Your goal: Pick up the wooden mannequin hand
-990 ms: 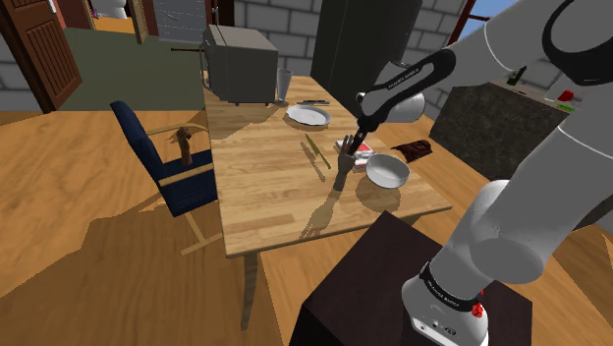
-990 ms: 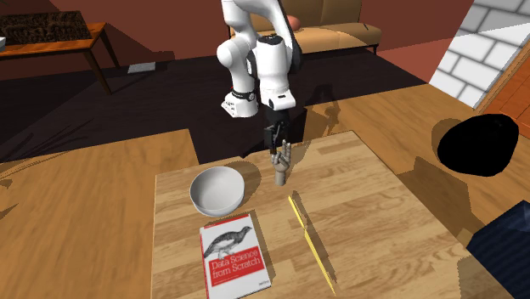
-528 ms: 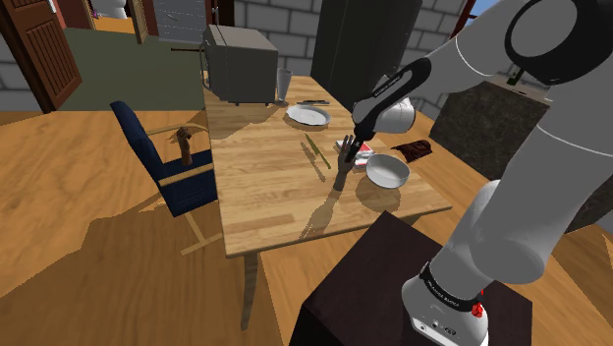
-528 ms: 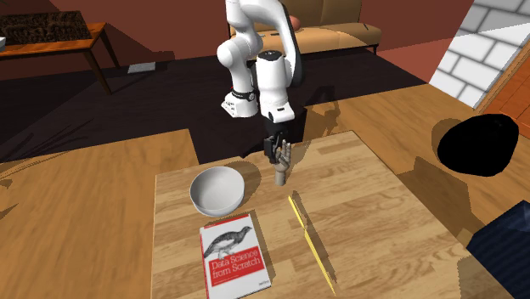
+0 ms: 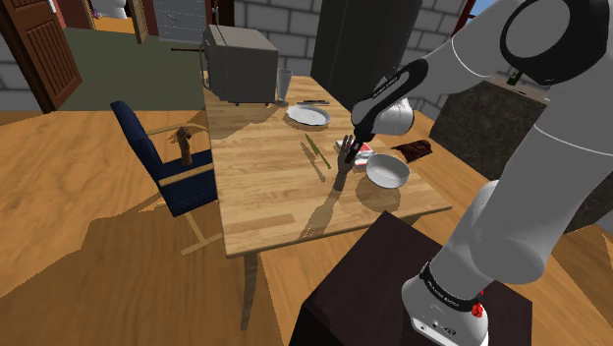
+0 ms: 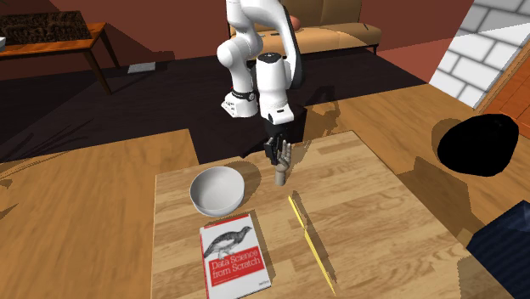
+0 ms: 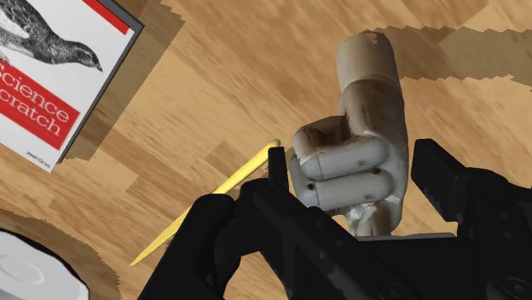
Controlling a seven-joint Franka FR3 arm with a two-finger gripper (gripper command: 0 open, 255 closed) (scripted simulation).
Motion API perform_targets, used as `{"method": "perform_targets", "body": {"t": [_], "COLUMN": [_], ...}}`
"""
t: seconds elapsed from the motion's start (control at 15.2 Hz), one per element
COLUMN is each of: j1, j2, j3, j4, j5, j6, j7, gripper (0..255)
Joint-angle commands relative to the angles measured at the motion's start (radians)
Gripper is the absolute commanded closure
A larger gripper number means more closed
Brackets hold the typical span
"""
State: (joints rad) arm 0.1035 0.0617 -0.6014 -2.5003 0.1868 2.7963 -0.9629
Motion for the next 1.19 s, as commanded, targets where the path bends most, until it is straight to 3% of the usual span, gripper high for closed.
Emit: {"method": "perform_targets", "body": {"t": [0.0,0.2,0.66,1.12], "j1": [0.0,0.0,0.0,-0.018], "j2": [0.001,0.001,-0.102,-0.189], "j3": [0.0,0.0,-0.02,-0.005], "j4": [-0.002,-0.001,0.014,0.044], "j5": [-0.001,-0.001,-0.162,-0.258], "j6": [0.0,-0.002,-0.097,-0.2], "j7": [0.001,0.0,0.119,0.191], "gripper": [255,255,255,255]}}
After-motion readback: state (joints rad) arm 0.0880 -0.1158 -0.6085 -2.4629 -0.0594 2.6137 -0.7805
